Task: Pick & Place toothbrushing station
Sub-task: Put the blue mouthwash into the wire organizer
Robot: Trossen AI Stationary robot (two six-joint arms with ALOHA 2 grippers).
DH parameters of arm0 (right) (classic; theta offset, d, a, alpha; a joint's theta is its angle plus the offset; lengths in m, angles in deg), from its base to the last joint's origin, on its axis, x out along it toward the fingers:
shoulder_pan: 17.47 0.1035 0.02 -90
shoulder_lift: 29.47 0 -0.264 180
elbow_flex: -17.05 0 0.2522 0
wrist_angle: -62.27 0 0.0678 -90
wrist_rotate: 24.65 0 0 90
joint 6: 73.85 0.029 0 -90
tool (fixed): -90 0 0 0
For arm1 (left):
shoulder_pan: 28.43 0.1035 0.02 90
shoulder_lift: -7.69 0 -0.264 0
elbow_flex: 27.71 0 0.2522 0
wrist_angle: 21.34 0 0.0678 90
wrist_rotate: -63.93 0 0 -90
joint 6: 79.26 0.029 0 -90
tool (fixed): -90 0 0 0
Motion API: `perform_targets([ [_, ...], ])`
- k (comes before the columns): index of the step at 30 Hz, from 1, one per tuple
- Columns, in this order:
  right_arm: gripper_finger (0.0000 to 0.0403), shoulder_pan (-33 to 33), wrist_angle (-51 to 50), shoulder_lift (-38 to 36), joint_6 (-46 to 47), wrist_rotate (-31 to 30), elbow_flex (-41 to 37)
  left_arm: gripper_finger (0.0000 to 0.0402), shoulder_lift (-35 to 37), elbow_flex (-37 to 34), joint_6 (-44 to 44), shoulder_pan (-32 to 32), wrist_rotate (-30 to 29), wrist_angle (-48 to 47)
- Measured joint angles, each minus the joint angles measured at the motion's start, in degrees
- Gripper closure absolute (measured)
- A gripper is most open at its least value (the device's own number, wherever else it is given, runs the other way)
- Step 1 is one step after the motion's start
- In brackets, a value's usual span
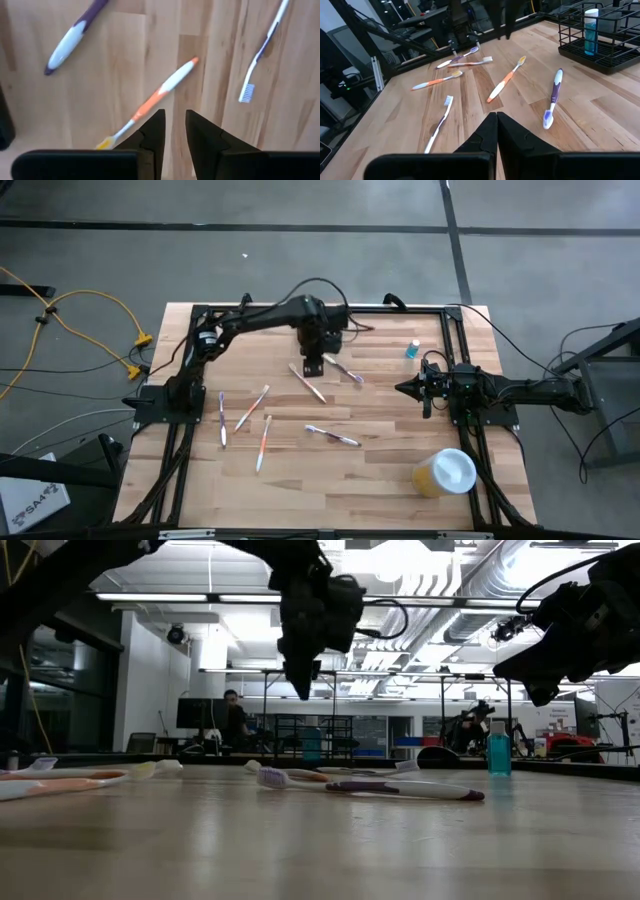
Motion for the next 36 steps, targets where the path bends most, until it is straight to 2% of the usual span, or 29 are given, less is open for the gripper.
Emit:
perform_targets([
  [7,0.0401,0.0,0.0,0.0,0.0,0.0,0.0,0.033,3.5,-0.2,-2.8,3.2,-0.8,-3.5],
  [10,0.0401,0.0,0.0,0.0,0.0,0.0,0.0,0.033,8.0,-1.4,-3.5,3.2,-3.4,-3.8],
  [12,0.0401,0.0,0.0,0.0,0.0,0.0,0.0,0.033,12.0,-4.6,-4.1,3.2,-4.3,-3.1],
  [19,0.0401,0.0,0.0,0.0,0.0,0.0,0.0,0.033,29.4,-27.1,-7.6,2.9,-3.7,12.1],
  [27,0.0401,0.0,0.0,0.0,0.0,0.0,0.0,0.033,43.5,-50.7,-6.0,2.9,6.0,37.6],
  [36,0.0401,0.0,0.0,0.0,0.0,0.0,0.0,0.0331,57.7,-72.7,-11.0,7.0,12.7,57.0],
])
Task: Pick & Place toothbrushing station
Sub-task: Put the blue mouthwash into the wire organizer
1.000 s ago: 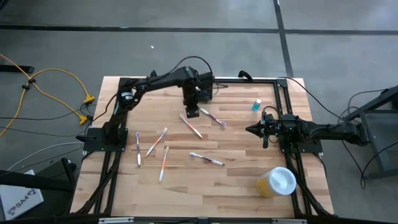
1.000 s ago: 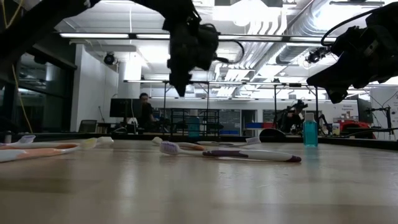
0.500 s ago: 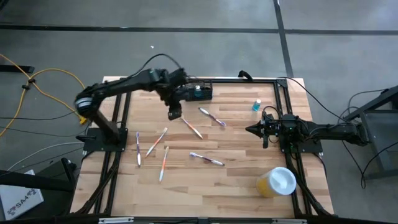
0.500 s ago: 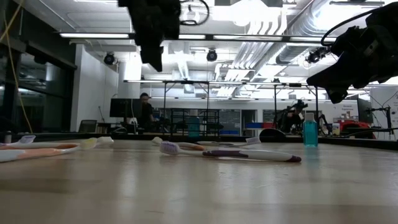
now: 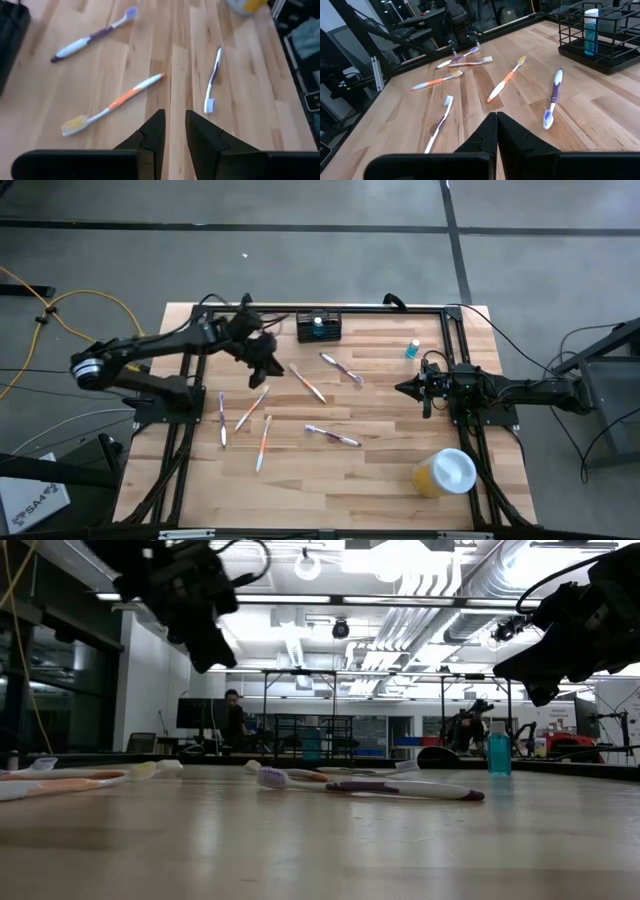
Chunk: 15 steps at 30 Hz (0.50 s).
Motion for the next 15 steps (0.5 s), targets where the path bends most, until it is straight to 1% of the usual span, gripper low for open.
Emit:
perform_targets([
  [6,0.0401,0.0,0.0,0.0,0.0,0.0,0.0,0.0331,8.7,-9.7,-0.5,2.3,1.0,7.9],
  [9,0.0401,0.0,0.0,0.0,0.0,0.0,0.0,0.0331,11.9,-13.7,-2.3,3.1,1.2,11.8],
  [15,0.0401,0.0,0.0,0.0,0.0,0.0,0.0,0.0331,16.2,-18.4,-3.5,4.1,1.1,15.1],
])
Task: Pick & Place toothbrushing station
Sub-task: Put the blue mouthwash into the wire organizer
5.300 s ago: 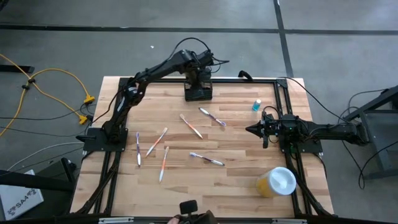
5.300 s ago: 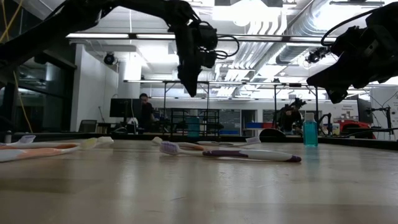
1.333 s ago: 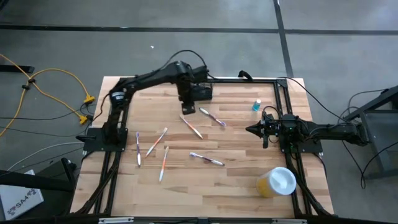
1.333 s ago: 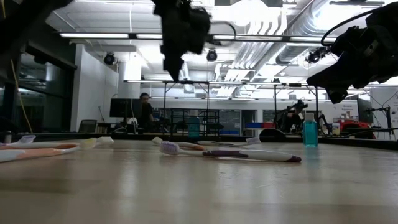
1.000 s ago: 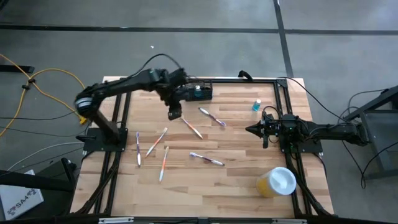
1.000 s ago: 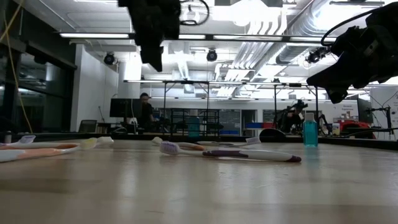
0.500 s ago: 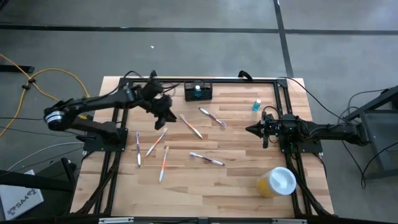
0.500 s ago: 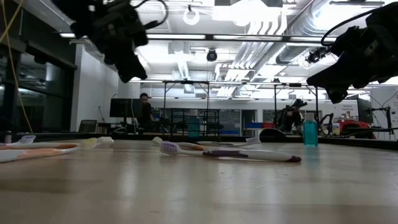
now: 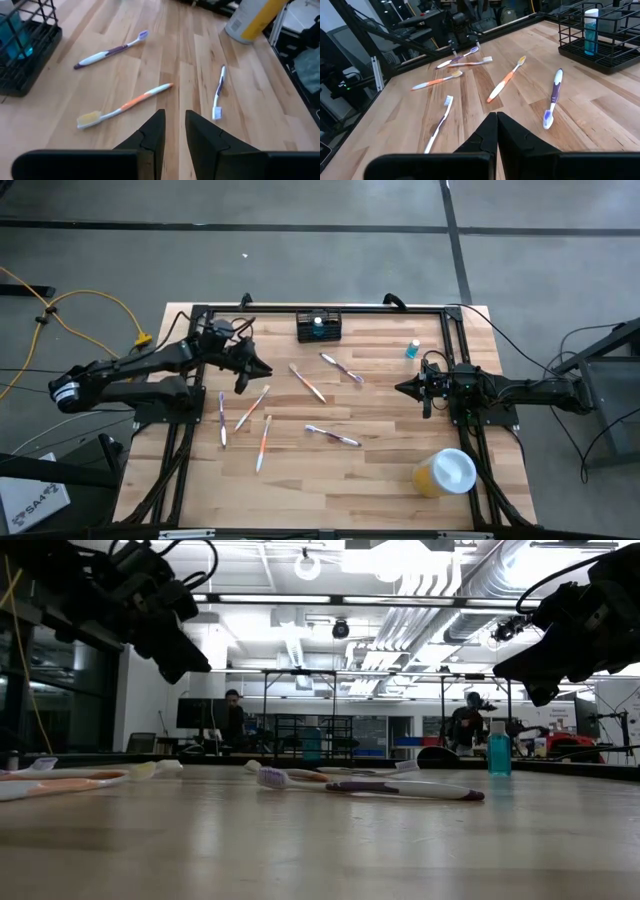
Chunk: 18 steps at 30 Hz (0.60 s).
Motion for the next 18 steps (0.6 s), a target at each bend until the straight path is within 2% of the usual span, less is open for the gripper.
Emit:
perform_targets([
  [10,0.0401,0.0,0.0,0.0,0.0,0.0,0.0,0.0331,0.7,-0.4,4.4,0.3,0.0,0.9],
  [18,0.0401,0.0,0.0,0.0,0.0,0.0,0.0,0.033,0.7,-0.4,-0.5,0.3,0.0,3.1],
])
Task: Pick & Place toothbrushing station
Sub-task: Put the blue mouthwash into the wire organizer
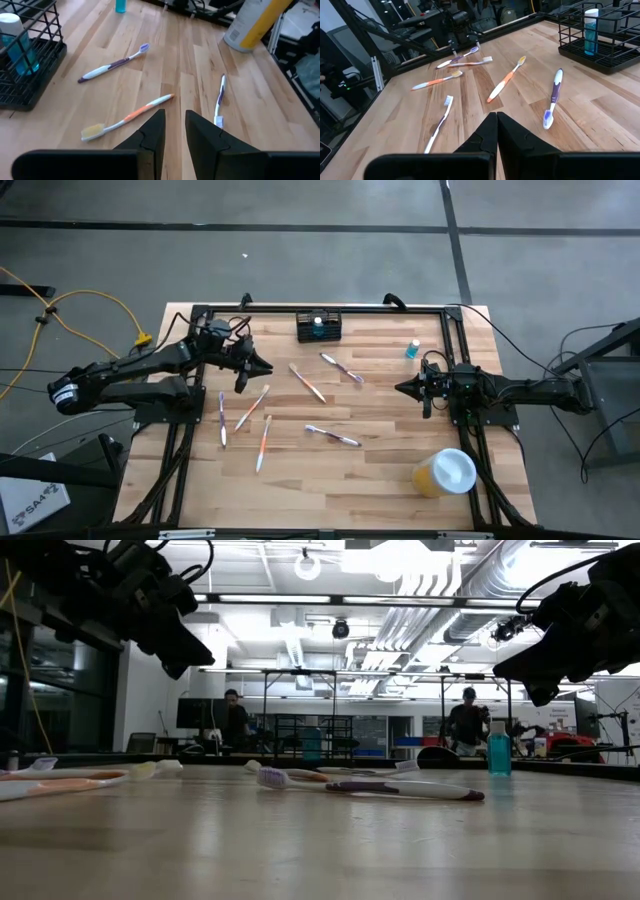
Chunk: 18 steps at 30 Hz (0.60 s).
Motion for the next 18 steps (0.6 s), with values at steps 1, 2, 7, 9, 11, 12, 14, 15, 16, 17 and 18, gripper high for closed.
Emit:
perform_targets([
  [1,0.0401,0.0,0.0,0.0,0.0,0.0,0.0,0.033,0.0,0.0,-0.4,0.0,0.0,0.2],
  [2,0.0401,0.0,0.0,0.0,0.0,0.0,0.0,0.033,0.0,0.0,-0.5,0.0,0.0,0.4],
  [7,0.0401,0.0,0.0,0.0,0.0,0.0,0.0,0.033,0.0,0.0,-0.5,0.0,0.0,0.9],
  [9,0.0401,0.0,0.0,0.0,0.0,0.0,0.0,0.033,0.0,0.0,-0.5,0.0,0.0,0.9],
  [11,0.0401,0.0,0.0,0.0,0.0,0.0,0.0,0.033,0.0,0.0,-0.5,0.0,0.0,0.9],
  [12,0.0401,0.0,0.0,0.0,0.0,0.0,0.0,0.033,0.0,0.0,-0.5,0.0,0.0,0.9],
  [14,0.0401,0.0,0.0,0.0,0.0,0.0,0.0,0.033,0.0,0.0,-0.5,0.0,0.0,0.9],
  [15,0.0401,0.0,0.0,0.0,0.0,0.0,0.0,0.033,0.0,0.0,-0.5,0.0,0.0,0.9],
  [16,0.0401,0.0,0.0,0.0,0.0,0.0,0.0,0.033,0.0,0.0,-0.5,0.0,0.0,0.9],
  [17,0.0401,0.0,0.0,0.0,0.0,-0.1,0.0,0.033,0.0,0.0,-0.6,0.0,0.0,0.9],
  [18,0.0401,0.0,0.0,0.0,0.0,-0.1,0.0,0.033,0.0,0.0,-0.6,0.0,0.0,0.9],
])
